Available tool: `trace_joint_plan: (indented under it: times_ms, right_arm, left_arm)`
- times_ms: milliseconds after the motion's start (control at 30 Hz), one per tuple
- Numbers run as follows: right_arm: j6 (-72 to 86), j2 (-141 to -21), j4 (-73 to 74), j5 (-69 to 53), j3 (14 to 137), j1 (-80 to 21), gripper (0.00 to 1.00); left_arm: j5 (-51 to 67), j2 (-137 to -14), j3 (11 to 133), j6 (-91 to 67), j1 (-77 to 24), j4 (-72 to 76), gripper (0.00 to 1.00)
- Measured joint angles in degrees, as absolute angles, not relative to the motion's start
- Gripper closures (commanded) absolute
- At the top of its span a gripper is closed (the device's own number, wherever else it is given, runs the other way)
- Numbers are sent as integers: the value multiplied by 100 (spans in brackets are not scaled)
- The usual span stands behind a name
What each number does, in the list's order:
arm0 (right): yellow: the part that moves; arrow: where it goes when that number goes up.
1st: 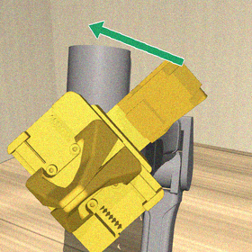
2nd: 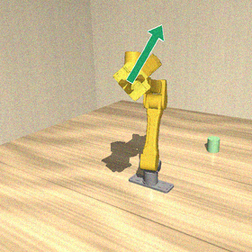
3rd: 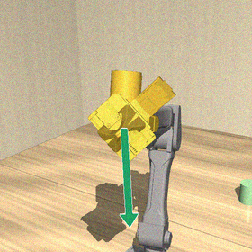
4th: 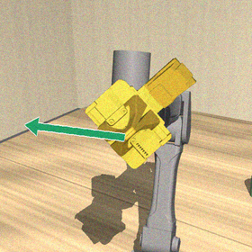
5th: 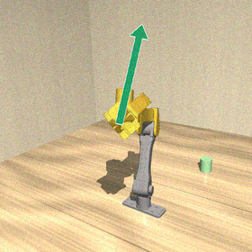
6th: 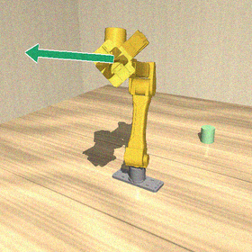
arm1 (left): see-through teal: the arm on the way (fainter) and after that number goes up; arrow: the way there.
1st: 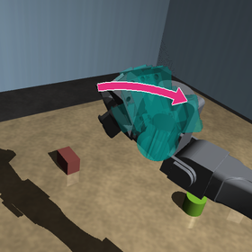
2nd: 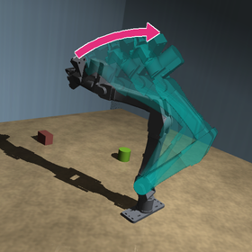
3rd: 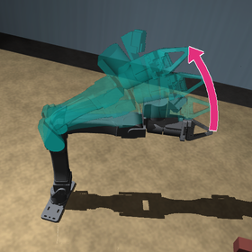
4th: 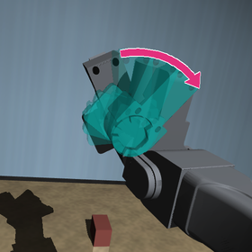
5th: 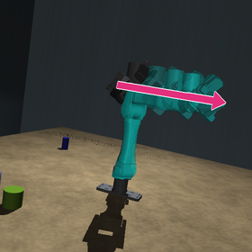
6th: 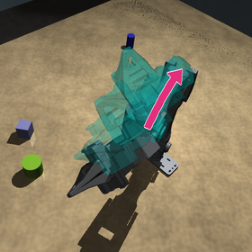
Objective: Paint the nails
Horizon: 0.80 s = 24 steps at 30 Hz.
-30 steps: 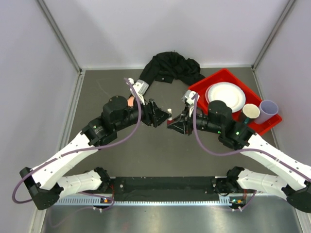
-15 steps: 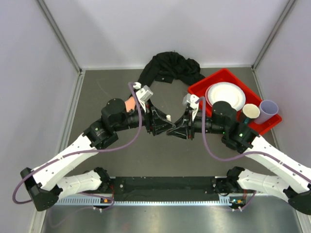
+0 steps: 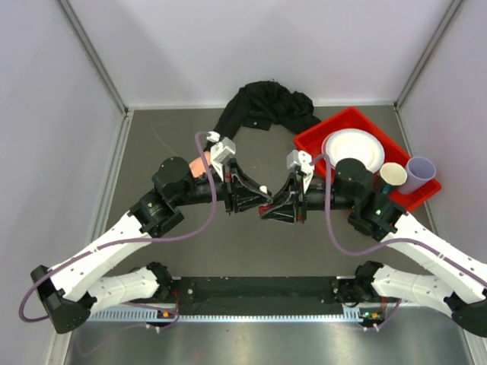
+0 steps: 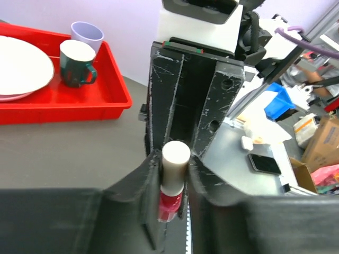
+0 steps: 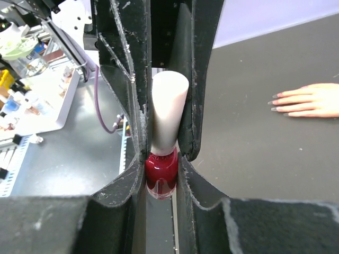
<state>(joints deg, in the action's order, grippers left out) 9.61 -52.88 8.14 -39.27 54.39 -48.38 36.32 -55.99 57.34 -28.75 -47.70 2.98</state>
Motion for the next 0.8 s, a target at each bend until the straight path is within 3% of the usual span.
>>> trace_joint_plan:
  times_ms: [67,100,333,733,800]
  right_arm:
    - [1020,-5288,823,-3948,5441,-4838,100]
    - [1031,-5293,834,-3929,5441,-4838,100]
    - [1052,-5345,873,-3109,5441,-4882,100]
    - [1406,-5957,1098,309,5736,-5852,100]
    - [1441,-6010,1114,528,5747,-5876,100]
  left_arm:
    - [3610,-5599,5732,-2805,-4766,274,97]
    - [3594,-5596,5732,-2770,-4766,257,100]
    - [2842,-5647,5909,-2672,-4781,-217,100]
    - [-650,-5876,6112,-2799,-5505,-939,100]
    - [-928,-5981,6178,-2836,-5566,-974,86]
